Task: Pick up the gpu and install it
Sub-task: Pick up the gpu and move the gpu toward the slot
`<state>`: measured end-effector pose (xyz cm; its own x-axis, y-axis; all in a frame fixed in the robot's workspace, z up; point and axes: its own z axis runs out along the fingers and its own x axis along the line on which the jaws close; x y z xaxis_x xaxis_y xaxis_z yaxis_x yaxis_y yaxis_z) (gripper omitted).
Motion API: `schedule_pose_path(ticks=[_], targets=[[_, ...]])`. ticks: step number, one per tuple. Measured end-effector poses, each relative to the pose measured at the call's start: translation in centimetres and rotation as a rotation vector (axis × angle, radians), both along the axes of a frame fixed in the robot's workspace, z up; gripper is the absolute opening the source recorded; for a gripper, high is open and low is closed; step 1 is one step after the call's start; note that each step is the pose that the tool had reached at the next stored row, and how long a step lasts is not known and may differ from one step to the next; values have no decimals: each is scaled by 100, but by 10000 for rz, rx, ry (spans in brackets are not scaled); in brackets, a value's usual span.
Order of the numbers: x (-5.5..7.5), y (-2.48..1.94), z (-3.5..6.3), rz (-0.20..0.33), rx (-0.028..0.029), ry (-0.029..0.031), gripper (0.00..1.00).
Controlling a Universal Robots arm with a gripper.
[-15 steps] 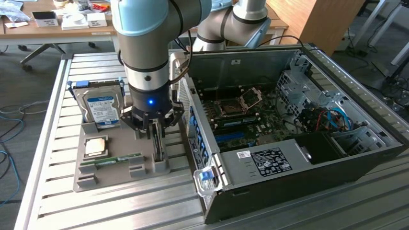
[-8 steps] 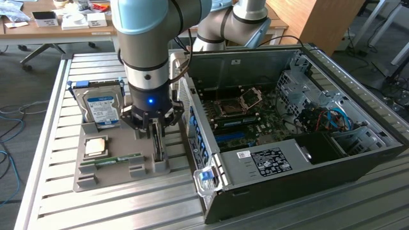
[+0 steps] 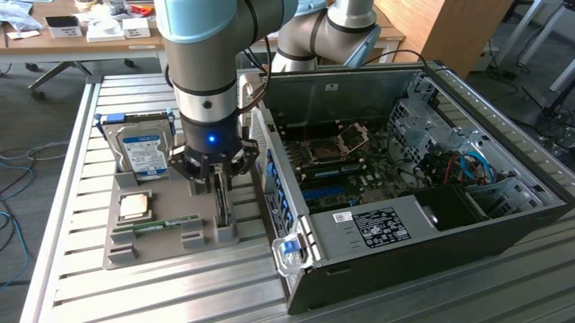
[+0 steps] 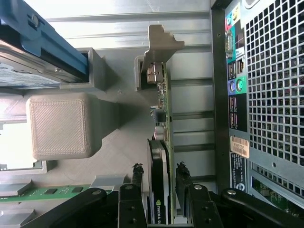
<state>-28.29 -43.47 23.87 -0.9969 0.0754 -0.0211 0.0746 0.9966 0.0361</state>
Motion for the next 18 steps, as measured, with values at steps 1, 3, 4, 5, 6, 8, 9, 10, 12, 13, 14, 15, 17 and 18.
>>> schedule_pose_path(ticks=[1, 3, 4, 5, 6, 8, 9, 10, 12, 13, 14, 15, 17, 18], targets=[[0, -1, 0, 1, 0, 0, 42], [0, -1, -5, 1, 0, 1, 42], [0, -1, -13, 0, 0, 0, 42], [0, -2, -23, 1, -1, -2, 42], [0, -1, -33, 1, 0, -4, 42], [0, -2, -40, 1, -1, -3, 42], [0, -2, -40, 1, -2, -3, 42], [0, -2, -40, 1, -1, -3, 42], [0, -1, -41, 1, 0, -5, 42], [0, -1, -41, 1, 0, -5, 42], [0, -2, -41, 1, -1, -4, 42], [0, -1, -41, 1, 0, -4, 42], [0, -1, -41, 1, 0, -4, 42], [0, -1, -41, 1, 0, -4, 42]])
